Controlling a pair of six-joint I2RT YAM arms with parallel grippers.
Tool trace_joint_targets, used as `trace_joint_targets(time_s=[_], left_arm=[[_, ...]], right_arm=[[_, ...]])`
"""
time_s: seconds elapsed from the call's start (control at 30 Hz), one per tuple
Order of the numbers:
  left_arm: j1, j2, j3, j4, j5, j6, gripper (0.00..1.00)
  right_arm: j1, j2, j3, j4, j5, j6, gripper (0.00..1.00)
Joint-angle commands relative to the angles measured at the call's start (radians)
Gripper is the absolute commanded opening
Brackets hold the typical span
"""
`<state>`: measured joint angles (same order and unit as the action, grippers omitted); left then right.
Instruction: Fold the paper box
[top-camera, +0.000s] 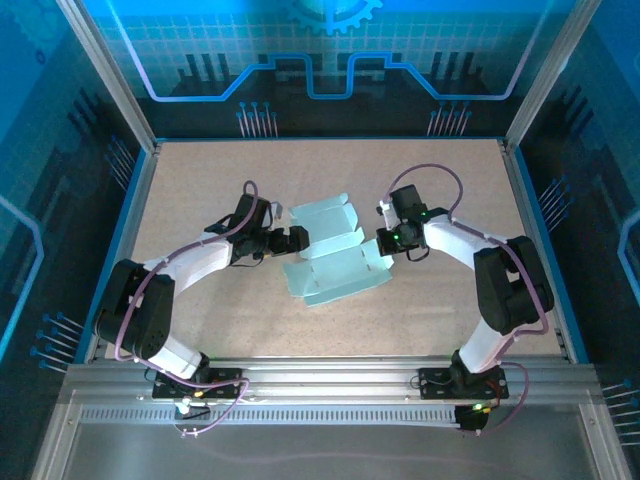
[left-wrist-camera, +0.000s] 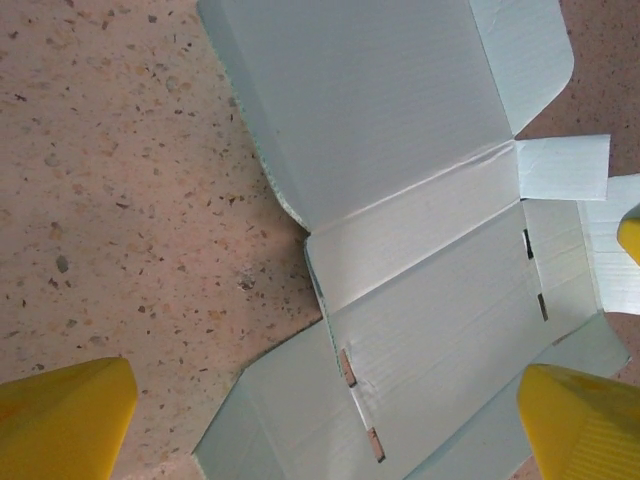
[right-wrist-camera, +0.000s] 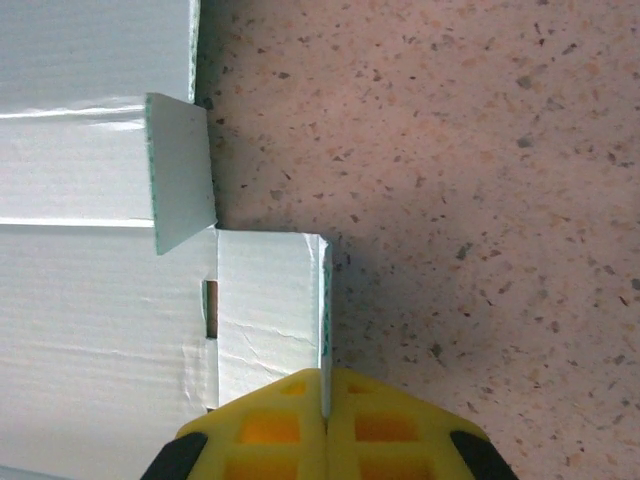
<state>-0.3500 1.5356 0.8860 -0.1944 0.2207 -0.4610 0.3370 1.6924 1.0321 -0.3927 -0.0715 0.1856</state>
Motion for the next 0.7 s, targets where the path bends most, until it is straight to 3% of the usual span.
trace_joint_targets(time_s=[0.0, 0.2, 0.43, 0.53, 0.67], left_arm=[[-0.012, -0.008, 0.019, -0.016, 0.011, 0.006, 0.99], [-0.038, 0.057, 0.054, 0.010, 0.054, -0.019, 0.99], [-0.039, 0.113, 0.053, 0.032, 0.059, -0.018, 0.99], [-0.039, 0.126, 0.050, 0.034, 0.054, -0.015, 0.99], [-0.040, 0.143, 0.047, 0.044, 0.059, -0.015, 0.99]], right_arm=[[-0.001, 0.018, 0.016, -0.007, -0.062, -0.021, 0.01], [0.016, 0.029, 0.034, 0.002, -0.054, 0.008, 0.15], [-0.011, -0.097, -0.069, 0.068, -0.048, 0.061, 0.65], [-0.045, -0.176, -0.146, 0.132, -0.076, 0.100, 0.77], [-0.101, -0.247, -0.259, 0.198, -0.157, 0.127, 0.84]])
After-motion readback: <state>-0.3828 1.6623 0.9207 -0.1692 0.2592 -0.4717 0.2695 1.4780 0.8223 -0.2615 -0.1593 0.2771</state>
